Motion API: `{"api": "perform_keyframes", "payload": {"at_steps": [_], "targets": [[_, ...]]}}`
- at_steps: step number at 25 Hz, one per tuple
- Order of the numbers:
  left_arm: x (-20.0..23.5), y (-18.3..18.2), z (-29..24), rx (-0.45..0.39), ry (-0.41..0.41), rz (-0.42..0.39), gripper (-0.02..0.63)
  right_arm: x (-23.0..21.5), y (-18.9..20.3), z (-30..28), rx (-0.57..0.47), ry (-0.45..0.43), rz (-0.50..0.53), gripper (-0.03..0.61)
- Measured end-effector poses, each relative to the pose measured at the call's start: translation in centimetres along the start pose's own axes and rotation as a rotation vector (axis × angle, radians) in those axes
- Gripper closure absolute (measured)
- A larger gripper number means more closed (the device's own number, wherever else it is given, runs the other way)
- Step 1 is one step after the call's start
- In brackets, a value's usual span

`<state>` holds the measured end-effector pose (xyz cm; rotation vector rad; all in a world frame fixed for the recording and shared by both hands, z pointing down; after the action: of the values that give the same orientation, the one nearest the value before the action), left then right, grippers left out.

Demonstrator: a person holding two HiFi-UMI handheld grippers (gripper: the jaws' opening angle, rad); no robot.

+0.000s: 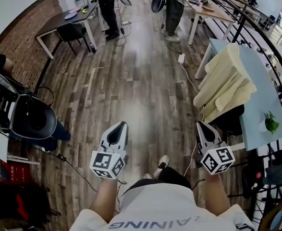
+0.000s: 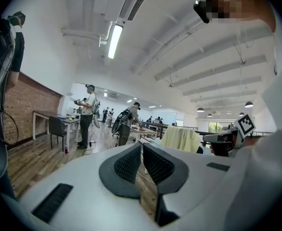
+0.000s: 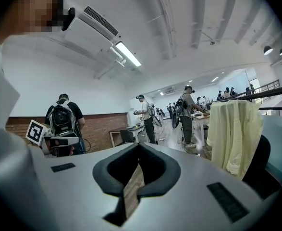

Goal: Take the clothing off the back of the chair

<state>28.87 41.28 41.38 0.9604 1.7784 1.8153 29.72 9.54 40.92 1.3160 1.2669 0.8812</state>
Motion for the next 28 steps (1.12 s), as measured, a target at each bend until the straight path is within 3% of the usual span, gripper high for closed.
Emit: {"api": "perform_keyframes", "payload": {"at_steps": [6, 14, 21, 28], "targets": [[4.6, -0.8, -4.6, -0.005, -0.025, 0.009, 0.569, -1.7, -1.4, -6.7, -0.026, 0.004, -0.012, 0.555], [9.3, -3.4, -15.5, 0.000, 0.004, -0.009, 0.569, -6.9, -4.6, -16.1, -0.039, 0.038, -0.018, 0.555], [9.8, -5.0, -25.2, 0.019, 0.056, -0.038, 0.569, -14.0, -6.6, -20.6, -0.060, 0.096, -0.077, 0.555], [11.0, -5.6, -33.0, 0.047, 0.163, -0.039, 0.569, -17.3, -7.6, -22.7, -0.080, 0.185, -0.084, 0.555]]}}
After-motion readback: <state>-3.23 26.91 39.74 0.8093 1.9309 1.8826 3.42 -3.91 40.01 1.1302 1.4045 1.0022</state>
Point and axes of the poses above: the fingertips, and each gripper's own axes: z backward along the fingers, x to its left, y out of its underside, the point moved 5 cm from there along z, backward along the fingers, and after that the axes turned 15 degrees about y, right-handed, at the moved point
